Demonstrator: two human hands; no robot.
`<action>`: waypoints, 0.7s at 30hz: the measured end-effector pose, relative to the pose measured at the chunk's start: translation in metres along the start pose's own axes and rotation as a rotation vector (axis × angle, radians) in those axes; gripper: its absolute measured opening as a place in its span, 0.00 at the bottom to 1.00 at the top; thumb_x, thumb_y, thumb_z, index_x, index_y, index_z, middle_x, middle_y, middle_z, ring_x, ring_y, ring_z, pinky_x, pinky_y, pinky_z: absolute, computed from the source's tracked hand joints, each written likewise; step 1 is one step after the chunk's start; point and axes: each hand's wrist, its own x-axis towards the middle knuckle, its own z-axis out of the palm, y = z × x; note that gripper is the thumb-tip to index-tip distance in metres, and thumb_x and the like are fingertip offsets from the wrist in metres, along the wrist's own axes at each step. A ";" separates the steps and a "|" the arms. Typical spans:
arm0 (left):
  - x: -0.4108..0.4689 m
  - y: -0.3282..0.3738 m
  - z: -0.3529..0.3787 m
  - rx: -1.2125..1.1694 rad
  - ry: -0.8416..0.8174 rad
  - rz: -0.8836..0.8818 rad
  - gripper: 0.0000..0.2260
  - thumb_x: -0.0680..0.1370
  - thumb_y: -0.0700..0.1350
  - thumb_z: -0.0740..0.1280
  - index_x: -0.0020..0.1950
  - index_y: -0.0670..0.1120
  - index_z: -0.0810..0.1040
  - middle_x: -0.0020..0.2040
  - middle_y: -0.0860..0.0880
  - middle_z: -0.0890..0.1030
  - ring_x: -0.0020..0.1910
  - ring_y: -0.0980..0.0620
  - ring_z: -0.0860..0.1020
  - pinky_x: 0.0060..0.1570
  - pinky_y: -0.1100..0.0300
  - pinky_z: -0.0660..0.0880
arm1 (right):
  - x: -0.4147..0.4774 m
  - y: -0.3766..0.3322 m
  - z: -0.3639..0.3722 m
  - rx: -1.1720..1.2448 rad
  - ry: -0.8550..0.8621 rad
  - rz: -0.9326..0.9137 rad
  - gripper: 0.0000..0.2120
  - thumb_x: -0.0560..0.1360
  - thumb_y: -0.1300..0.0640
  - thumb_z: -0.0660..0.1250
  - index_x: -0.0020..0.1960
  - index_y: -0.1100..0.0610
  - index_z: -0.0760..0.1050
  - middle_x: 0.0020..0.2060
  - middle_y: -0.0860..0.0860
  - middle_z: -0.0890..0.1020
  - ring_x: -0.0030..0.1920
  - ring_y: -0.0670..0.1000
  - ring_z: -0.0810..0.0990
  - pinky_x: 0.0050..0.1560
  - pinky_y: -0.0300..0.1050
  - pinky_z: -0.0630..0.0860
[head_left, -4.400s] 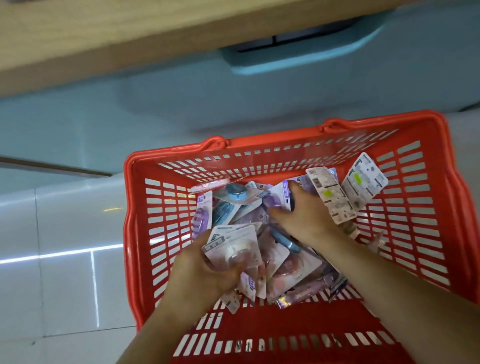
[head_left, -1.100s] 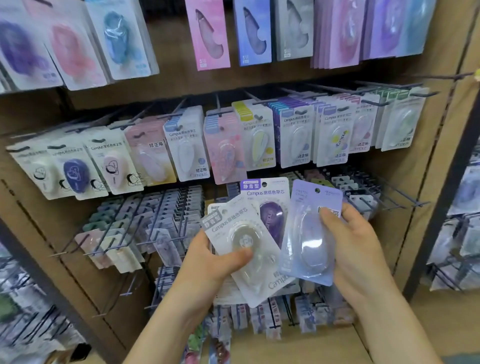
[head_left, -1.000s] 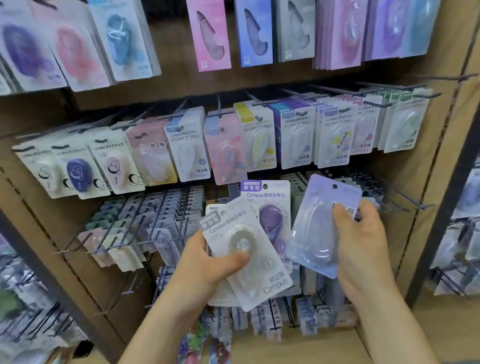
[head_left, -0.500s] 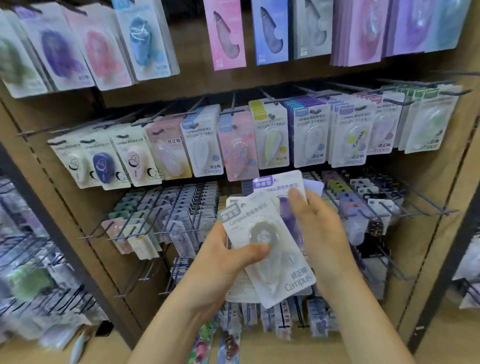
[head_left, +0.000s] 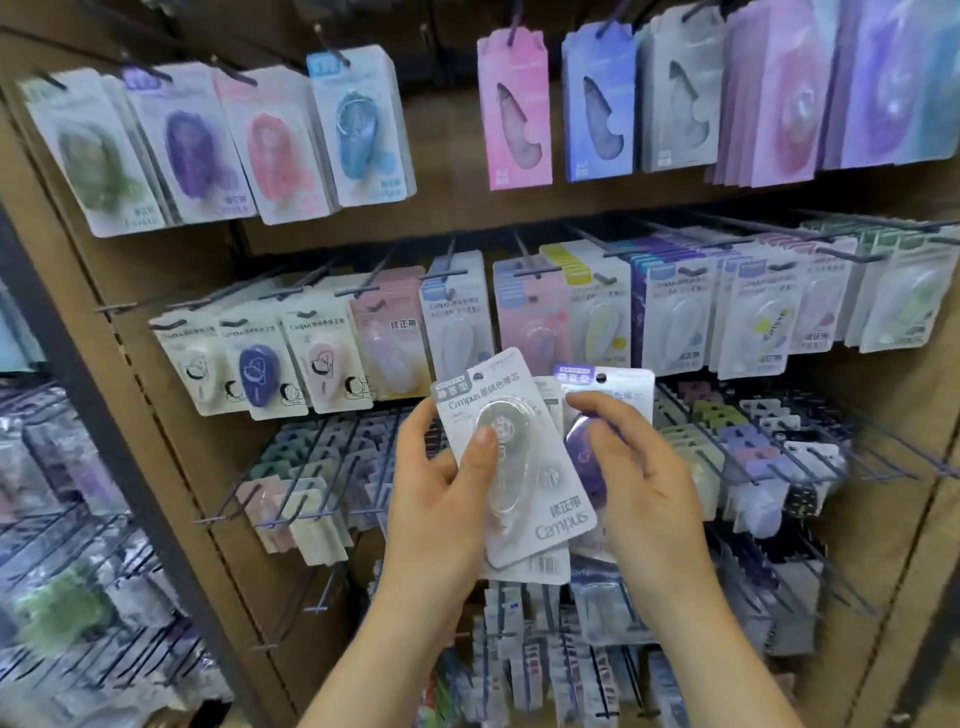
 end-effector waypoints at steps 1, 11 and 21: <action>0.003 0.004 -0.005 0.002 0.001 0.006 0.19 0.77 0.47 0.66 0.66 0.55 0.67 0.45 0.49 0.86 0.44 0.49 0.85 0.41 0.52 0.82 | 0.001 -0.005 0.007 0.018 -0.023 -0.001 0.06 0.78 0.48 0.65 0.51 0.42 0.80 0.47 0.39 0.83 0.50 0.40 0.81 0.51 0.40 0.76; 0.049 0.047 -0.052 -0.112 -0.017 -0.013 0.09 0.78 0.45 0.66 0.56 0.43 0.78 0.44 0.43 0.86 0.41 0.45 0.85 0.40 0.51 0.81 | 0.021 -0.033 0.067 -0.026 -0.073 -0.092 0.21 0.63 0.43 0.80 0.52 0.39 0.75 0.48 0.40 0.82 0.48 0.44 0.82 0.49 0.45 0.78; 0.095 0.115 -0.066 -0.213 -0.120 0.170 0.13 0.75 0.43 0.68 0.59 0.43 0.79 0.48 0.43 0.86 0.46 0.46 0.85 0.41 0.54 0.81 | 0.080 -0.077 0.104 -0.147 0.034 -0.380 0.08 0.79 0.50 0.64 0.54 0.42 0.80 0.51 0.41 0.84 0.56 0.45 0.80 0.59 0.56 0.76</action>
